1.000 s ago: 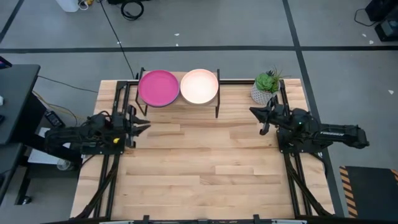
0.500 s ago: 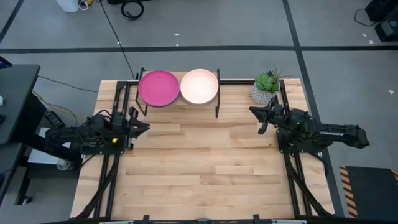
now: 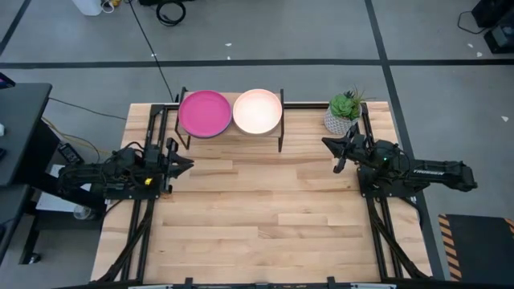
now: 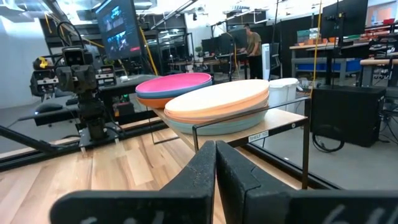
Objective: Place and stack plates onto a shelf
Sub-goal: Return to Home Position
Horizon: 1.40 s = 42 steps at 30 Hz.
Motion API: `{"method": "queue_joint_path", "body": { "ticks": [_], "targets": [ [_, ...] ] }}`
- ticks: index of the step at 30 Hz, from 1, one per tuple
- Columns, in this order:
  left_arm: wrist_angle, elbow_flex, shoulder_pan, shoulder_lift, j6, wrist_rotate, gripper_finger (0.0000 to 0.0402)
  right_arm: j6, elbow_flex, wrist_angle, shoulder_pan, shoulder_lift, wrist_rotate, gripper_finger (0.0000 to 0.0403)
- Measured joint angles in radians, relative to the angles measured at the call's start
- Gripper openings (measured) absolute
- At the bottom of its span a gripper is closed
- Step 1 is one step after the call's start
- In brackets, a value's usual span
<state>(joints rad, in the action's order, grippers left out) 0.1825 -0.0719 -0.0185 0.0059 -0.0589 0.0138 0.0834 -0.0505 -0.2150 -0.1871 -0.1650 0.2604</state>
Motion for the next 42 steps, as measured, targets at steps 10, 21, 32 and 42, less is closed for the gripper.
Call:
{"method": "queue_joint_path", "body": {
  "ticks": [10,21,32,42],
  "targets": [
    [0.071,-0.003,0.035,0.08,0.0,0.013,0.0057,0.0,0.0,0.0,0.0,0.0,-0.001,0.0019],
    [0.075,0.0,0.079,0.269,0.0,0.008,0.0057,0.0,0.0,-0.008,0.0,0.0,0.0,0.0018],
    [0.075,0.0,0.079,0.282,0.0,0.008,0.0057,0.0,0.0,-0.008,0.0,0.0,0.0,0.002],
    [0.075,0.0,0.079,0.282,0.0,0.008,0.0057,0.0,0.0,-0.008,0.0,0.0,0.0,0.0023]
  ]
}}
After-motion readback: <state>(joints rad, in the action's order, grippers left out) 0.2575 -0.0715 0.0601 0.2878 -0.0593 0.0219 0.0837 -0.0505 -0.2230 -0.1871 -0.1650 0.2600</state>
